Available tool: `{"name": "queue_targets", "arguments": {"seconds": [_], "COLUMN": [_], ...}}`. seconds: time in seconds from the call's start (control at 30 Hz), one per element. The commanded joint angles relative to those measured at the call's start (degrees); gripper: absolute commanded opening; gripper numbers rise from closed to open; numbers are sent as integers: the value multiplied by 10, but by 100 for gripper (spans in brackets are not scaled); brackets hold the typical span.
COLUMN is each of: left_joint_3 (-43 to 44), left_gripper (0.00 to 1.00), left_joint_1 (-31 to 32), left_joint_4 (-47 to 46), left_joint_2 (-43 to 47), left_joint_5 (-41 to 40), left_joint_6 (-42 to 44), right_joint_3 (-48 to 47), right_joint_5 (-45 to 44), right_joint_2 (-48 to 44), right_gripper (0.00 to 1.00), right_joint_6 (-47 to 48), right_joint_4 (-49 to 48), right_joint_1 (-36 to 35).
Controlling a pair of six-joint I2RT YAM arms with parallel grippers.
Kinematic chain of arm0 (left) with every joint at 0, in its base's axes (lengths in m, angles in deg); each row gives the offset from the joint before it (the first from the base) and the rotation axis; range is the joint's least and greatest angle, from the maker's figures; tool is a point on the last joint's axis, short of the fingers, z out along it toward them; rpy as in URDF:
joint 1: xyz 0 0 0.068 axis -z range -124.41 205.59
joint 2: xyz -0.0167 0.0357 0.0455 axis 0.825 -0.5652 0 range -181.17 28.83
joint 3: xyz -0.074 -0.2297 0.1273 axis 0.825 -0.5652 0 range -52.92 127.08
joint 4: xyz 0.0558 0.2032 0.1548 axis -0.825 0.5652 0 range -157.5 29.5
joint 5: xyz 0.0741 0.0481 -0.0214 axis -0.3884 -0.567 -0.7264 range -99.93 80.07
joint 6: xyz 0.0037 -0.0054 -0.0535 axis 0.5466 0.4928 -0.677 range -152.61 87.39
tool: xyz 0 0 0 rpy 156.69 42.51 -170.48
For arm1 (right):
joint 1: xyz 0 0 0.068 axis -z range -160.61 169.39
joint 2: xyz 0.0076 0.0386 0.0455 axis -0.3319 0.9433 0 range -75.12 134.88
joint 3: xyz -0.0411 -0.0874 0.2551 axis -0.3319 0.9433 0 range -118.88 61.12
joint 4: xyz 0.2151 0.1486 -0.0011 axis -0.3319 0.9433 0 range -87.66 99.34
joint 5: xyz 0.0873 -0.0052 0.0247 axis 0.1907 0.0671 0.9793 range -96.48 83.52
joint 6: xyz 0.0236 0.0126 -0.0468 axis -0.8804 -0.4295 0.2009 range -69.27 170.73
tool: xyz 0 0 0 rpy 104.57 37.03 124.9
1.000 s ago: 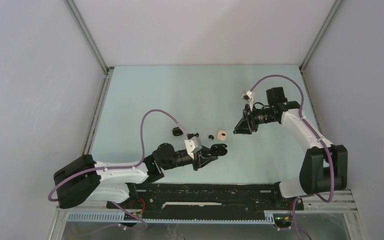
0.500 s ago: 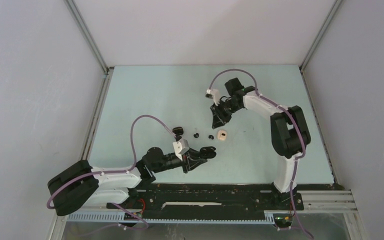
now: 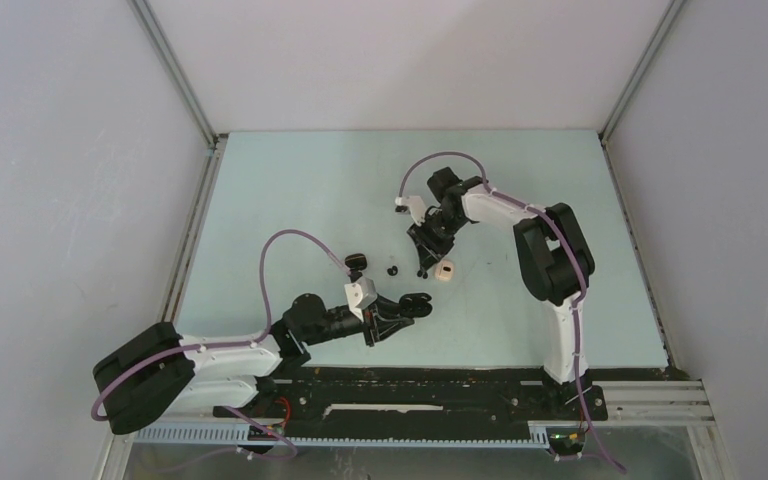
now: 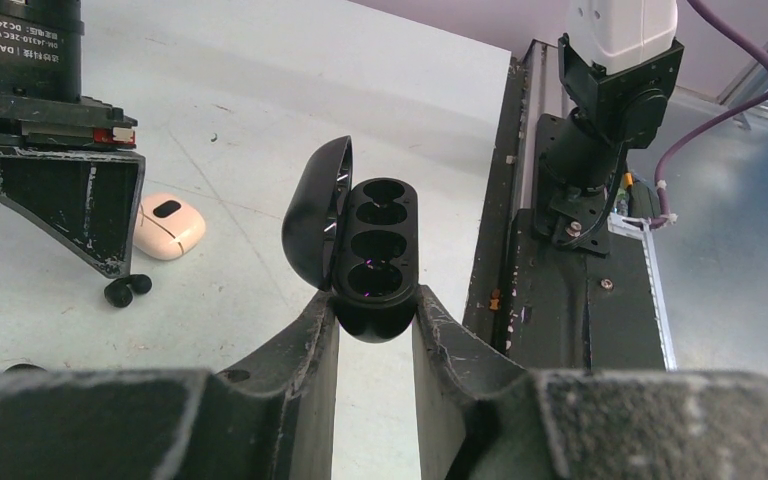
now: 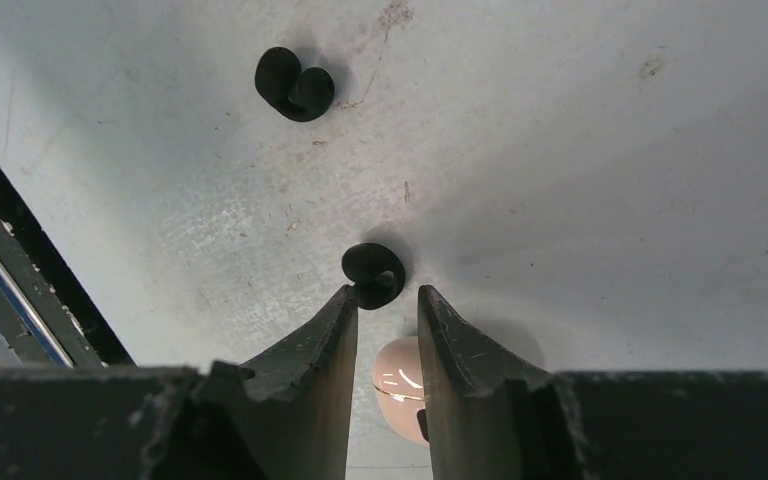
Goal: Insert the wireless bluetooth earbuds into the charging case
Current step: Pick up the earbud from the center of the board.
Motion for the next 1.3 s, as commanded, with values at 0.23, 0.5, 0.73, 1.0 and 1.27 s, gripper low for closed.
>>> {"name": "queue_targets", "arguments": {"seconds": [0.23, 0.5, 0.73, 1.0, 1.27], "left_joint_3": [16, 21, 26, 28, 32], "left_gripper": [0, 0, 0, 1, 2], "left_joint_1": [-5, -5, -6, -5, -5], "left_joint_4": [-7, 0, 0, 1, 2], "left_joint_2": [8, 5, -3, -5, -16], "left_joint_5": [9, 13, 23, 25, 28], "left_joint_6": [2, 2, -2, -3, -5], "right_joint_3": [-23, -20, -13, -9, 1], "right_joint_5": [-42, -49, -51, -37, -40], "right_joint_2": [15, 17, 14, -4, -46], "right_gripper": [31, 30, 25, 13, 2], "right_joint_6": [-1, 0, 3, 3, 16], "right_joint_4": [8, 11, 13, 6, 5], "right_joint_1": [-14, -25, -36, -38, -31]}}
